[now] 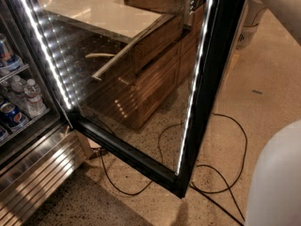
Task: Close right fridge door
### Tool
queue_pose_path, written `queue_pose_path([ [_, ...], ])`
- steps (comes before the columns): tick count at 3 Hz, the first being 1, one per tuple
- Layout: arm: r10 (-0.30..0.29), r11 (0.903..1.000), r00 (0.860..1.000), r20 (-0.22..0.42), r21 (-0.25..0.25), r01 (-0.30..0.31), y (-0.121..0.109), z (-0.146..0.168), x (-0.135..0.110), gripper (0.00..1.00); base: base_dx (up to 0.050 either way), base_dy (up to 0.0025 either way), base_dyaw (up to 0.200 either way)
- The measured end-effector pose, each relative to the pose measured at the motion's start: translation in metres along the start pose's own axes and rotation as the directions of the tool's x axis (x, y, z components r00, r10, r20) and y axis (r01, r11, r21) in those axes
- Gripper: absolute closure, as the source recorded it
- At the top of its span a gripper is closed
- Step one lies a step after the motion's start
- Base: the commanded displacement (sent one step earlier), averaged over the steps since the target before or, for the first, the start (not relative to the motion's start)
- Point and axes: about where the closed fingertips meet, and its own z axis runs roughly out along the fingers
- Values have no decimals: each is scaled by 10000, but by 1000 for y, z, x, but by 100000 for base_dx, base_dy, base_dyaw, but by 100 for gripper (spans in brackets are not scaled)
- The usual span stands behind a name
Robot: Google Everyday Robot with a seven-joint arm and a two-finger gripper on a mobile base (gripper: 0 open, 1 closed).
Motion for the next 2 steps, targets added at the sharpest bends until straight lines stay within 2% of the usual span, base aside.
queue_pose_path([
  [1, 0, 10000, 10000, 0, 0, 0, 0, 0, 0, 1, 0, 0, 0],
  [2, 0, 10000, 10000, 0, 0, 0, 0, 0, 0, 20, 0, 0, 0],
])
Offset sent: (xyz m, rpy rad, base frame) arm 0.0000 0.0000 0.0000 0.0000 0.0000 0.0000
